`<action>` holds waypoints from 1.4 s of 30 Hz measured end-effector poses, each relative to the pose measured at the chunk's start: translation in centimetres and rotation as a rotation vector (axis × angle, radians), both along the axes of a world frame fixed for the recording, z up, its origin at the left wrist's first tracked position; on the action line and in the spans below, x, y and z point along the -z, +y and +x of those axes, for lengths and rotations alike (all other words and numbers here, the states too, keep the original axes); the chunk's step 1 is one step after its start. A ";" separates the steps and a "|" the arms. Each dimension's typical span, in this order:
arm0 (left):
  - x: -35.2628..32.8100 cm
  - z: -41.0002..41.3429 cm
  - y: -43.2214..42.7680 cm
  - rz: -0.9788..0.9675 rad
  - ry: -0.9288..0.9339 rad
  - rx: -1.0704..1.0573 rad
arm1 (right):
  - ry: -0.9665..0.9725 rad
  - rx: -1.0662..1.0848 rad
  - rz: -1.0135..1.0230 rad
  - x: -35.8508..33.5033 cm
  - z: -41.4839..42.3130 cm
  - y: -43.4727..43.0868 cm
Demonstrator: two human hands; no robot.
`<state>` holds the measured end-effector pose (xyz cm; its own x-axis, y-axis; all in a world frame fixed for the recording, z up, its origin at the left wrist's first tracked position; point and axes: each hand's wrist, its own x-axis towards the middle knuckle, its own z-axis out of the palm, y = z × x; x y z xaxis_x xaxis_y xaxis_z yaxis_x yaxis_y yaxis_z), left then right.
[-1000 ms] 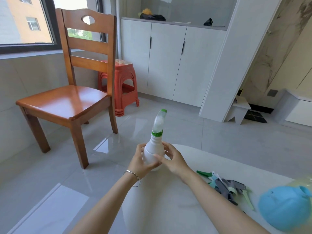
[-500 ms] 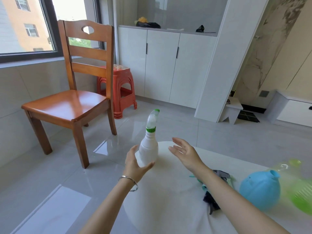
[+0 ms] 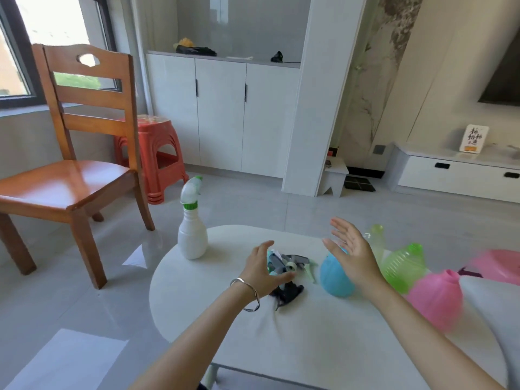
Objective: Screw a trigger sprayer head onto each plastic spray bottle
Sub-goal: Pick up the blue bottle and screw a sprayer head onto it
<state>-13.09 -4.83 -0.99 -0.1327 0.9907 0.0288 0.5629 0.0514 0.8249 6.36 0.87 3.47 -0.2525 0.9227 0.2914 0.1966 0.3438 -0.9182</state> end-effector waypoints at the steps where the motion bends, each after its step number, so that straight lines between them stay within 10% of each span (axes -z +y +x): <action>1: 0.1 1.3 0.4 -0.005 0.002 0.018 | 0.001 0.035 0.004 0.4 1.4 0.0; 24: 5.5 12.8 8.9 0.013 0.163 -0.044 | 0.131 0.037 -0.389 8.8 7.4 0.9; 30: 2.4 9.1 7.0 0.168 -0.170 -0.010 | 0.170 -0.045 -0.381 6.6 6.0 0.8; 42: 1.6 -6.9 -1.6 0.197 -0.191 -0.245 | -0.021 -0.057 -0.456 7.8 -2.8 1.4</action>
